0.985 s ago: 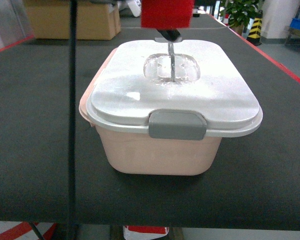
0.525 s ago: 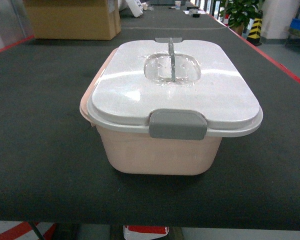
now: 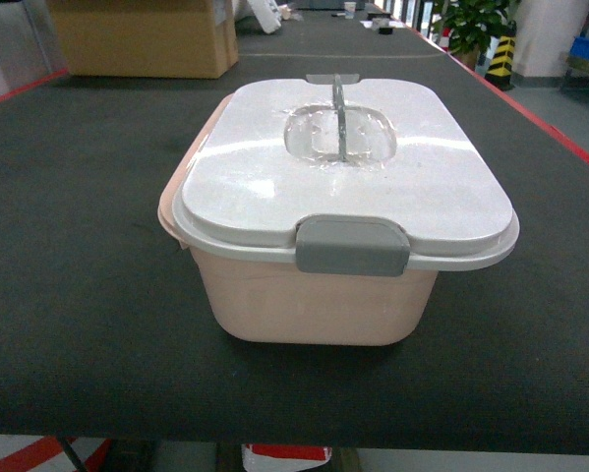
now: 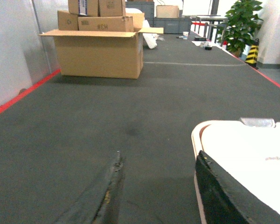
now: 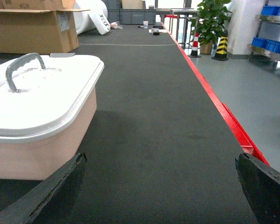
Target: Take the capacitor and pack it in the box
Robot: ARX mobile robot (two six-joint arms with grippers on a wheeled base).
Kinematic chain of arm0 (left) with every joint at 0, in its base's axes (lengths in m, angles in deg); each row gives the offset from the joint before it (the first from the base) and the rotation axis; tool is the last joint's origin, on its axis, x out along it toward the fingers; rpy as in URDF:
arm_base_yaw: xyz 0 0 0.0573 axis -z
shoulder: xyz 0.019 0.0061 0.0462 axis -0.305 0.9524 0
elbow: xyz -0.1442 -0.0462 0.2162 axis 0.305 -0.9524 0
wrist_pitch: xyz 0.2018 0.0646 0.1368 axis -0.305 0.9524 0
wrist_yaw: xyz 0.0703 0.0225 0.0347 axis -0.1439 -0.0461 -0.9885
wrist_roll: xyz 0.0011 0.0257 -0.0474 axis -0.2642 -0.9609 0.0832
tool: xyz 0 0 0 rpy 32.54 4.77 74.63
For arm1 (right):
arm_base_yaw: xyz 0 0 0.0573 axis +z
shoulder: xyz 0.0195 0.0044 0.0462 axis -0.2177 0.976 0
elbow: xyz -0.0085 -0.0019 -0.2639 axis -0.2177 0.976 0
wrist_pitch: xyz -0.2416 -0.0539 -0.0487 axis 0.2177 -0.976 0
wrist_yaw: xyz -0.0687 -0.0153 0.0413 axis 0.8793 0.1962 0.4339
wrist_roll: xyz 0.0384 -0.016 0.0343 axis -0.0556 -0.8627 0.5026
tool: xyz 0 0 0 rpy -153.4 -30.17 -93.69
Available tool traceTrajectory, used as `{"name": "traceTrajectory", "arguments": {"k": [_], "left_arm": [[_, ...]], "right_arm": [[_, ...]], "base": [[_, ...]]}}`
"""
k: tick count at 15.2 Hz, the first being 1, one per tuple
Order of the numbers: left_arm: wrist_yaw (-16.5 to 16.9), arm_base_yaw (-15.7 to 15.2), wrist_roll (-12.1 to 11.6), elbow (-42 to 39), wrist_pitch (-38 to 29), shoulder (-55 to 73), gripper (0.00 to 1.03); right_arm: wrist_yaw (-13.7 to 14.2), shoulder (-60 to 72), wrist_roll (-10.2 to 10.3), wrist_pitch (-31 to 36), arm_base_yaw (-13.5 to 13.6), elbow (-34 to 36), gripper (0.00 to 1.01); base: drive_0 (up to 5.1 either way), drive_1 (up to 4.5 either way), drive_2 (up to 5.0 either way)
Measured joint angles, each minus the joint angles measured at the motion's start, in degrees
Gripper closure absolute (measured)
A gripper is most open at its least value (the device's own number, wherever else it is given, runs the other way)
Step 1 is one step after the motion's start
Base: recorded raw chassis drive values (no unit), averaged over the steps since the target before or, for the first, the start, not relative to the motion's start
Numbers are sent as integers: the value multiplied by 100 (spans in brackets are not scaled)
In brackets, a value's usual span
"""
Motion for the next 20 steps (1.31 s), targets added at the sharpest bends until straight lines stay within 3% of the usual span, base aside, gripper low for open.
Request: {"name": "traceTrajectory", "arguments": {"k": [1,4,12,13,14,18,19,20], "left_arm": [[328,-210,0,-778,-203,-442,77],[640,-481,4,-1528,-339,-929,102],[1327,-1207,20,-3003,-2,-2752,101],[1716,-1473,17,-3115,151,-3001,101],[1797,-1657,20,-3187,245,-3165,101],[1825,-1672,22,-3429,802,-3950,101],[1827,-1672,22,-3578,492,-3987,101],[1825,-1672,22,-3639,645,-4094,101]], "right_arm": [[0,0,0,0,0,0,3],[2,0,0,-4,0,0,3],[0,0,2,-2,0,0,3],[0,0,0,-4,0,0,3],[2,0,2,-2,0,0,3],[0,0,2,-2,0,0,3],[0,0,2,-2,0,0,3],[0,0,0,-4,0,0,3]], "base": [[0,0,0],[0,0,0],[0,0,0],[0,0,0],[0,0,0],[0,0,0],[0,0,0],[0,0,0]]}}
